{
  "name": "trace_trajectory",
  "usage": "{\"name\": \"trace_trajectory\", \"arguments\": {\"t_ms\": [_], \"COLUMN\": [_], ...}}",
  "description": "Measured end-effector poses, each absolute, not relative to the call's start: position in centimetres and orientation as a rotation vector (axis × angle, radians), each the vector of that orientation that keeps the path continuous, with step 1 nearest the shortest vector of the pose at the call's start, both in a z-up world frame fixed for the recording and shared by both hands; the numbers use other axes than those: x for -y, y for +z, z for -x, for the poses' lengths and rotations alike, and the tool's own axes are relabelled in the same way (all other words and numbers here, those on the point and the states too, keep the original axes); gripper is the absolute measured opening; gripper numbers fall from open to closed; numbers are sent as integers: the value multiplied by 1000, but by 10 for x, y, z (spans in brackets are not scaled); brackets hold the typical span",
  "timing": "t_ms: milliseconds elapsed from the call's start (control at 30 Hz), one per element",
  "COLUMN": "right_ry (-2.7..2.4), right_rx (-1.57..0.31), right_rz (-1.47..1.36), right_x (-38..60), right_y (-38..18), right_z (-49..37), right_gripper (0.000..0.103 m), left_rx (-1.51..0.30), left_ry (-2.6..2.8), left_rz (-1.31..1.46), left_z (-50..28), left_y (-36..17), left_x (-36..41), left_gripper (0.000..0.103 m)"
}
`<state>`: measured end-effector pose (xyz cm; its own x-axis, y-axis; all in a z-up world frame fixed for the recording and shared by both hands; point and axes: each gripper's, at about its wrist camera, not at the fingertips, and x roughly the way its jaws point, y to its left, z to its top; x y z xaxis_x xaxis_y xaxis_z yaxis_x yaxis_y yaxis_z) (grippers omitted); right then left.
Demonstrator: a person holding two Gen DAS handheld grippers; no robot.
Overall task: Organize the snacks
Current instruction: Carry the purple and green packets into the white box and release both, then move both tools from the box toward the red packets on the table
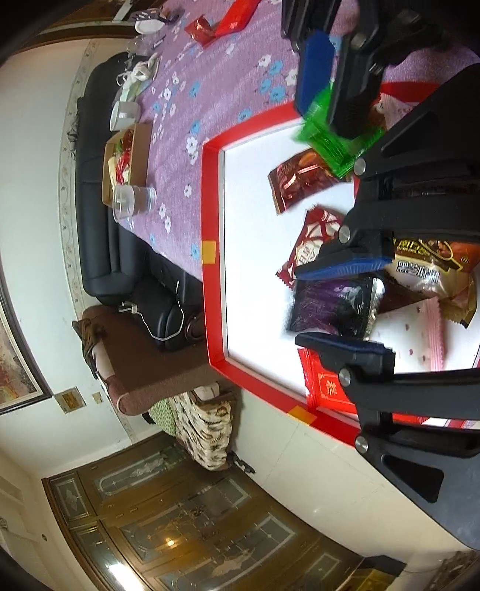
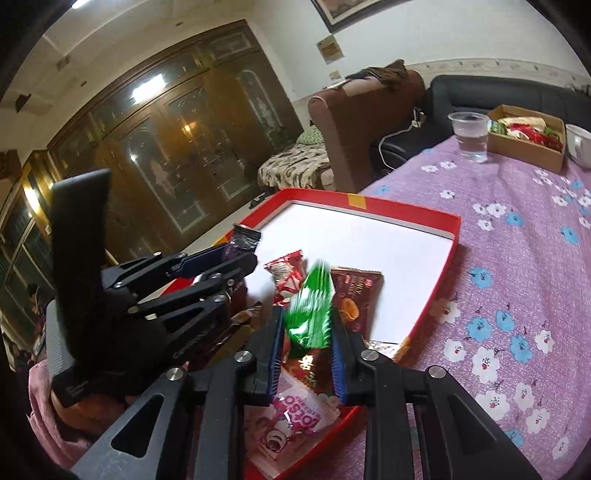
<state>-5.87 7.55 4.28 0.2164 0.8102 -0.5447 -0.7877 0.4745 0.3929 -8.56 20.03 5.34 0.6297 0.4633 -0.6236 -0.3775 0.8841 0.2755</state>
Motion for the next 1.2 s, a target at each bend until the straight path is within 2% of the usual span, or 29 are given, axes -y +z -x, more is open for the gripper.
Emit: {"name": "trace_trajectory", "arguments": {"t_ms": [33,67,100,167,233,767,1200], "right_ry": [1117,1124,1124,1106,1080,811,785], "right_rx": [-770,-763,-754,-746,-767,-911,-934], "right_rz": [-42,-51,-56,-61,-83,-318,-319], "right_x": [-74,-73,-71,-70,-67,-24,-22], "right_y": [44,46,48,48,46,27,23], "right_z": [59,59,59,56,50,-10,-13], "right_gripper": [39,47,50,50,50,54,55], "left_rx": [-751,-747,-738,-728,-718,-704,-719], "left_ry": [498,511,525,548,569,596,592], "left_rz": [-122,-123,-128,-141,-152,-182,-190], "left_z": [85,86,87,88,89,91,88], "left_y": [53,53,53,55,57,61,58], "left_x": [-202,-203,-203,-203,-203,-200,-197], "left_gripper": [56,61,66,71,82,82,82]}}
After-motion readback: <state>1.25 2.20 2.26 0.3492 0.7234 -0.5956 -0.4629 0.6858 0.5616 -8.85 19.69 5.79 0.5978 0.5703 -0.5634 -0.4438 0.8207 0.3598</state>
